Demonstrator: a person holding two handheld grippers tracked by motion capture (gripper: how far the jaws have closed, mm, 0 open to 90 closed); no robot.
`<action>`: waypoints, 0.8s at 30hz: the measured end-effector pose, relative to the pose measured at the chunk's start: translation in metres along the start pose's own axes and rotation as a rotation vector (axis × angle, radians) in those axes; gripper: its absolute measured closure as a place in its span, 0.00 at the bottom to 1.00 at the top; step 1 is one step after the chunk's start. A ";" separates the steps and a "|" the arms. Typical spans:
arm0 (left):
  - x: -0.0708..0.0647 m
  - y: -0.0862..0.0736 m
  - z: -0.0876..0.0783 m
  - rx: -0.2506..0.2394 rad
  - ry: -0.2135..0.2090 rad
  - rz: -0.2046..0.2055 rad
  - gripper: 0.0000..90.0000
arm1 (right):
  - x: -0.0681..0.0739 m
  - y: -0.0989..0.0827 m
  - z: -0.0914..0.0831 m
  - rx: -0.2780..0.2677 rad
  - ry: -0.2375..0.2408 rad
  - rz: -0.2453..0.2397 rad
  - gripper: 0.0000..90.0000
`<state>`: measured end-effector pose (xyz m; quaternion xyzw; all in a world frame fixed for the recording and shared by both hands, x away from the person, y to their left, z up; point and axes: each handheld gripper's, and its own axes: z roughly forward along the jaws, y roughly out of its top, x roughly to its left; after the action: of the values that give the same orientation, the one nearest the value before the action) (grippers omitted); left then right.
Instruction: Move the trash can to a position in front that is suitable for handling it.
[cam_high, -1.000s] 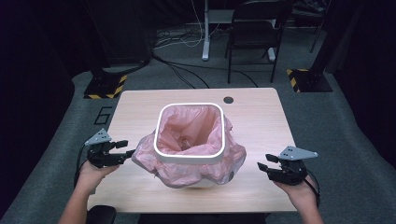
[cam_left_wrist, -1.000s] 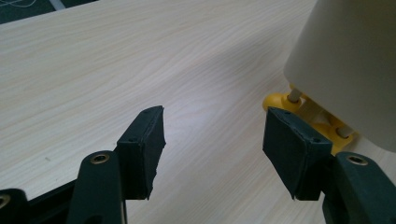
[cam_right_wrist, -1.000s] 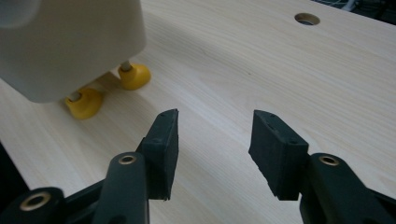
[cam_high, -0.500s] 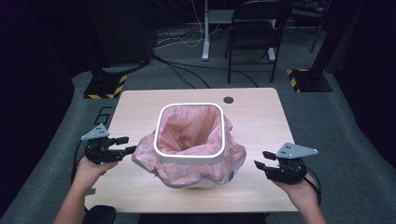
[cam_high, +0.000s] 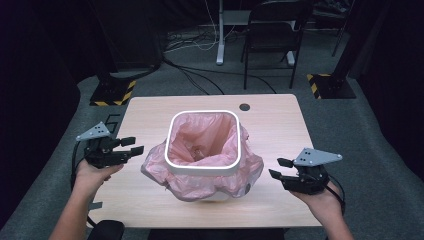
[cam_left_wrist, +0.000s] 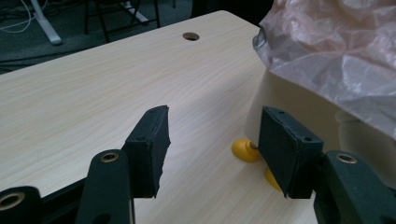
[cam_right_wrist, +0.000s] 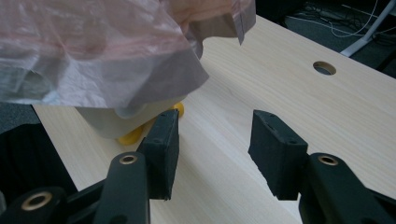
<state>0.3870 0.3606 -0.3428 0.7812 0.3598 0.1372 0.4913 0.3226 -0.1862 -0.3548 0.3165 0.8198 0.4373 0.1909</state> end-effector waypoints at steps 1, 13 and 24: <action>-0.001 0.002 0.000 0.002 0.000 0.005 0.48 | 0.001 0.002 -0.001 -0.004 0.004 -0.003 0.57; -0.009 0.026 -0.003 0.009 -0.007 0.040 0.50 | 0.010 0.021 -0.012 -0.047 0.074 -0.016 0.54; -0.017 0.047 -0.007 -0.022 -0.015 0.070 0.50 | 0.017 0.039 -0.023 -0.062 0.117 -0.055 0.59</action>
<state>0.3910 0.3414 -0.2967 0.7890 0.3268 0.1524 0.4974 0.3102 -0.1721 -0.3106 0.2615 0.8241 0.4749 0.1643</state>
